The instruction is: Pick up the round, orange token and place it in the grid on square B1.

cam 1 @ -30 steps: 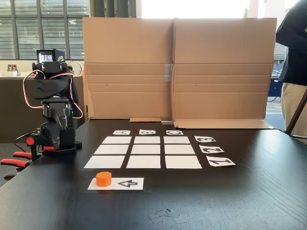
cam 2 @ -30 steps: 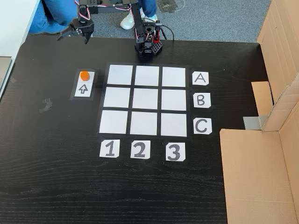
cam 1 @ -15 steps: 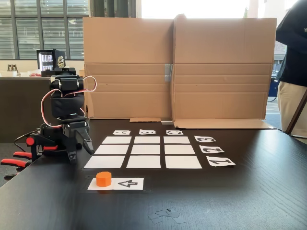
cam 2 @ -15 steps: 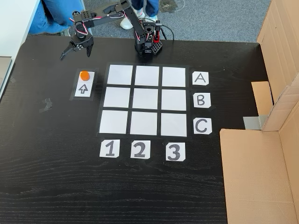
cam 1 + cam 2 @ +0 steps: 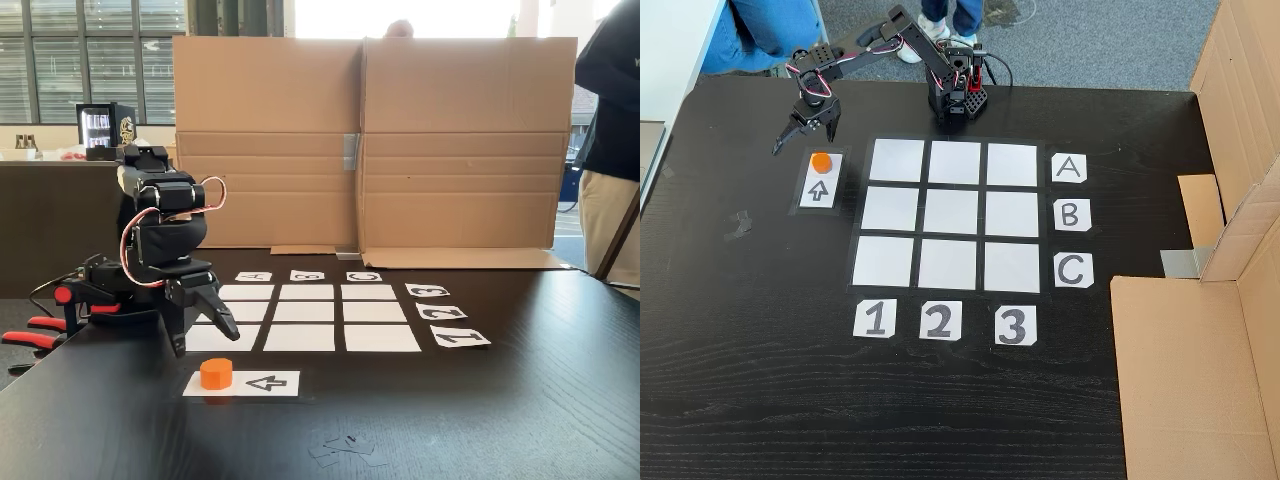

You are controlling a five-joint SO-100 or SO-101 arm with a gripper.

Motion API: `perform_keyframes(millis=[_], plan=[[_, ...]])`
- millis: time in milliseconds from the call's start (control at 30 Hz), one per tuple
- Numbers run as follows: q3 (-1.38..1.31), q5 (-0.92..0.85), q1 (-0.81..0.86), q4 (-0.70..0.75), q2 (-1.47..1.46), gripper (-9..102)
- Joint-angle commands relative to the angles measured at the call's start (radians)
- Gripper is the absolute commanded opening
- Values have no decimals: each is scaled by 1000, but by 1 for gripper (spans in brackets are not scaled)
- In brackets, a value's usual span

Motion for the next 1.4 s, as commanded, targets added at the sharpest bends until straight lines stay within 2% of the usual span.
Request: perform_keyframes(millis=[0,667,700,733,800,833,967,1200,1367], plan=[[-48,-3,-23,-15,2,67],[-41,6,-87,-95,-80,68],[-41,6,-89,-103,-81,65],[-41,6,-91,-123,-81,50],[-41,3,-97,-167,-81,11],[-41,11,-95,-176,-84,-1],[-40,117,-72,-183,-100,-1],[-34,110,-61,-183,-91,-1],[0,26,-34,-199,14,-1]])
